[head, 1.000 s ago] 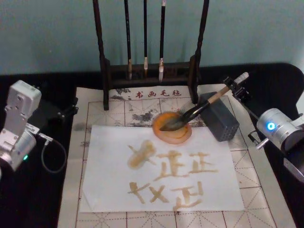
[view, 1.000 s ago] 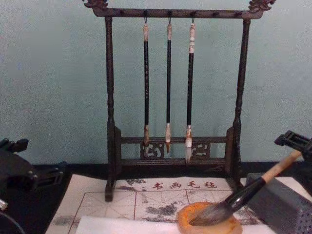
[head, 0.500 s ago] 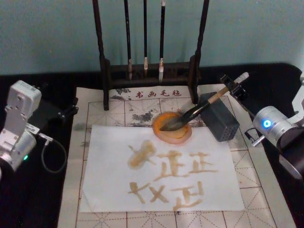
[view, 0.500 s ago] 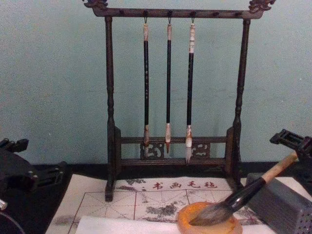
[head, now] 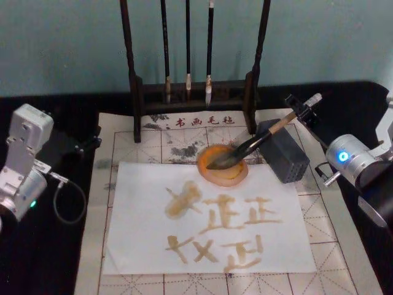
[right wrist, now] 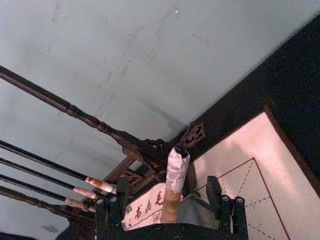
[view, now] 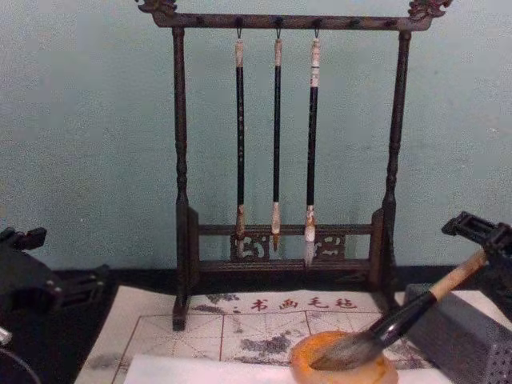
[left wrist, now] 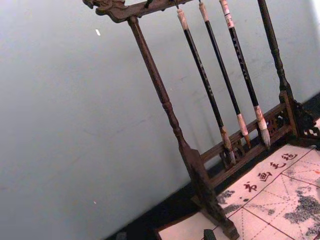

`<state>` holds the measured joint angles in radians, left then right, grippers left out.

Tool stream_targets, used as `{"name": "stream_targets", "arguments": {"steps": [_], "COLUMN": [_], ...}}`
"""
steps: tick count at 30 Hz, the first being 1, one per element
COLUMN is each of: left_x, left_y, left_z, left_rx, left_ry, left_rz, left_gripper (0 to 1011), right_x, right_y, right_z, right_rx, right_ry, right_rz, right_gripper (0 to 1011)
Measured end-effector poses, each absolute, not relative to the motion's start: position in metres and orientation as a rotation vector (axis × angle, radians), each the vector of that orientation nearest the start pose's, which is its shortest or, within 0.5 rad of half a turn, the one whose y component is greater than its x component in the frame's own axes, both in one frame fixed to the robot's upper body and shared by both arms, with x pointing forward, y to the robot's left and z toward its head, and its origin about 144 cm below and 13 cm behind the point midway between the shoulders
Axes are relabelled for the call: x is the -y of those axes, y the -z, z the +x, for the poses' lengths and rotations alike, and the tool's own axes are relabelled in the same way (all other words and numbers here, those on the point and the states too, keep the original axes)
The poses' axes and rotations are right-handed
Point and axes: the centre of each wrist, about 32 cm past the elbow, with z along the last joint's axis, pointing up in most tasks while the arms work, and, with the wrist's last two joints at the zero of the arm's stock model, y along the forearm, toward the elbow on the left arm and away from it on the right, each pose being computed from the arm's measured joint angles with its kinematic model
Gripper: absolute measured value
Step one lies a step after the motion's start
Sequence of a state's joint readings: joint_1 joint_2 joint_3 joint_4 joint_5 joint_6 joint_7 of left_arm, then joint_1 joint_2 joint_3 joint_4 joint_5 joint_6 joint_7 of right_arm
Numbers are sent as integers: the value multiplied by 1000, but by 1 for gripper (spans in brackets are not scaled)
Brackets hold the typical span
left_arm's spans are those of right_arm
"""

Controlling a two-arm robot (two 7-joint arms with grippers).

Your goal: Pick up the brush from the inkstone, write on the paper, then place the brush back to its original position.

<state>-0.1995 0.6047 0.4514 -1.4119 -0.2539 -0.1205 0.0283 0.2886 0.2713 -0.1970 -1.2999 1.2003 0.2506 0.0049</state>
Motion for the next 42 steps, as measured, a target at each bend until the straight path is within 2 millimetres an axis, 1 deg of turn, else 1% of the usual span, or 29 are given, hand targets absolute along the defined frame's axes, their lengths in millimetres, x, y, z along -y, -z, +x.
{"name": "stream_targets", "arguments": {"steps": [7, 24, 29, 31, 32, 33, 37, 38, 39, 40, 42], "left_x": [-310, -310, -310, -310, -310, -310, -310, -310, -310, -310, -310], "left_y": [-1140, -1140, -1140, -1140, -1140, -1140, -1140, -1140, -1140, -1140, -1140], "left_z": [489, 489, 489, 489, 489, 489, 489, 489, 489, 489, 489], "left_rx": [285, 285, 285, 285, 285, 285, 285, 285, 285, 285, 285], "left_ry": [-1248, -1248, -1248, -1248, -1248, -1248, -1248, -1248, -1248, -1248, -1248], "left_rz": [304, 304, 304, 304, 304, 304, 304, 304, 304, 304, 304], "left_gripper": [1001, 1001, 1001, 1001, 1001, 1001, 1001, 1001, 1001, 1001, 1001], "right_x": [270, 270, 270, 270, 270, 270, 270, 270, 270, 270, 270], "right_y": [-1156, -1156, -1156, -1156, -1156, -1156, -1157, -1157, -1157, -1156, -1157], "right_z": [539, 539, 539, 539, 539, 539, 539, 539, 539, 539, 539], "right_rx": [-885, -887, -887, -888, -888, -888, -888, -888, -888, -888, -888], "right_ry": [1246, 1245, 1245, 1245, 1244, 1244, 1244, 1244, 1244, 1244, 1244], "right_rz": [422, 426, 427, 427, 427, 427, 427, 427, 427, 427, 427], "right_gripper": [1000, 994, 896, 831, 818, 769, 687, 632, 605, 547, 489]}}
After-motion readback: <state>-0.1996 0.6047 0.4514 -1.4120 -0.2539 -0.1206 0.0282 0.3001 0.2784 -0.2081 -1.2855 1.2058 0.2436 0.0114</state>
